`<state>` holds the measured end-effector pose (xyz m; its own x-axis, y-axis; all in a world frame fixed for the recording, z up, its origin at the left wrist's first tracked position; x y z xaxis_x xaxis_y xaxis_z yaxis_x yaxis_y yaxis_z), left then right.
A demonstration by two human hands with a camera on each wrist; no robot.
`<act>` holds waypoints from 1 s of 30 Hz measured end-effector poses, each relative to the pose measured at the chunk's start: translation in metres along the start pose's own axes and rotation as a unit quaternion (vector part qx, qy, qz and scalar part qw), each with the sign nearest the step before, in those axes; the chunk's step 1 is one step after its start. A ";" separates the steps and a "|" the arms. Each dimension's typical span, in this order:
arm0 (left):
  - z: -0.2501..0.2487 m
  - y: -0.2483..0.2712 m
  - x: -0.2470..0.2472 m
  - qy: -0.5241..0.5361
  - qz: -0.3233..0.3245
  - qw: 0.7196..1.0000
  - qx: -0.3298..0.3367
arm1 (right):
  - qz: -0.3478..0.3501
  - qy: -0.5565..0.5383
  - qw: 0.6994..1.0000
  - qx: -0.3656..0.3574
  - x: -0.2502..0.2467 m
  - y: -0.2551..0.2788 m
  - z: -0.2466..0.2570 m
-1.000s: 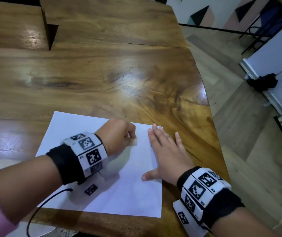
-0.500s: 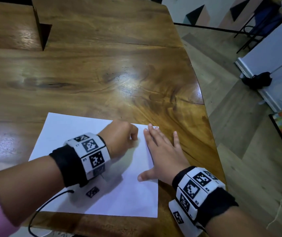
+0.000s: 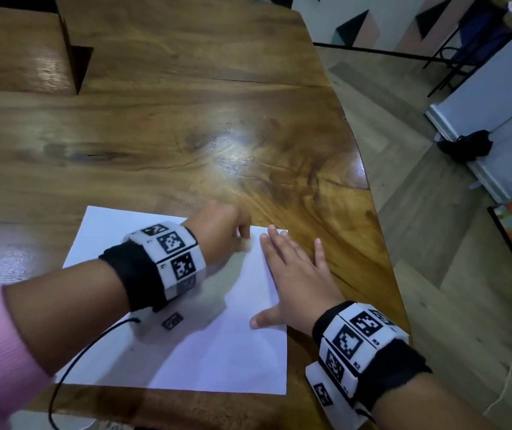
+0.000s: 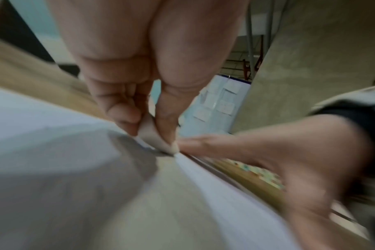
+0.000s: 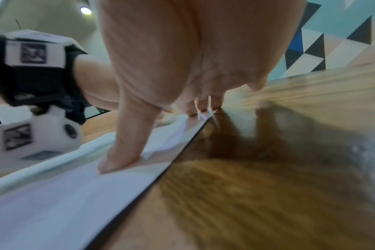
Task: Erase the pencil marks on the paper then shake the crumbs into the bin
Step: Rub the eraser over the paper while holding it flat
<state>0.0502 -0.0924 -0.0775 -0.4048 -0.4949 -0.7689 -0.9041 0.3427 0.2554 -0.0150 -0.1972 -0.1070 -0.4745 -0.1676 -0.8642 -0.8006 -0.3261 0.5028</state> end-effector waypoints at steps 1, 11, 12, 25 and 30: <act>0.001 -0.005 -0.006 -0.004 -0.034 0.999 -0.007 | 0.001 0.001 1.000 0.000 0.000 0.000 0.000; -0.005 0.022 0.023 -0.028 0.077 0.996 0.046 | 0.008 0.001 1.000 -0.003 -0.002 0.002 0.002; 0.003 0.012 0.009 -0.018 0.018 0.999 0.019 | 0.007 0.002 1.000 -0.002 -0.002 0.001 0.002; 0.025 0.018 -0.007 0.005 -0.063 0.998 -0.009 | 0.007 0.009 1.000 0.002 0.000 0.000 0.001; 0.010 0.065 0.027 0.036 0.034 0.997 0.061 | 0.009 0.005 1.000 0.001 0.000 0.000 0.002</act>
<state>-0.0181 -0.0751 -0.0872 -0.4767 -0.5222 -0.7072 -0.8530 0.4693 0.2285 -0.0159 -0.1957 -0.1068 -0.4851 -0.1830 -0.8551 -0.7929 -0.3203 0.5184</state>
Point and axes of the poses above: each hand's wrist, its own y-axis away from the middle knuckle, its own x-axis out of the palm, z = x × y, the point moved 8 cm from there along -y, towards the middle knuckle, and after that the axes turned 7 degrees about y, right-handed, at the moved point
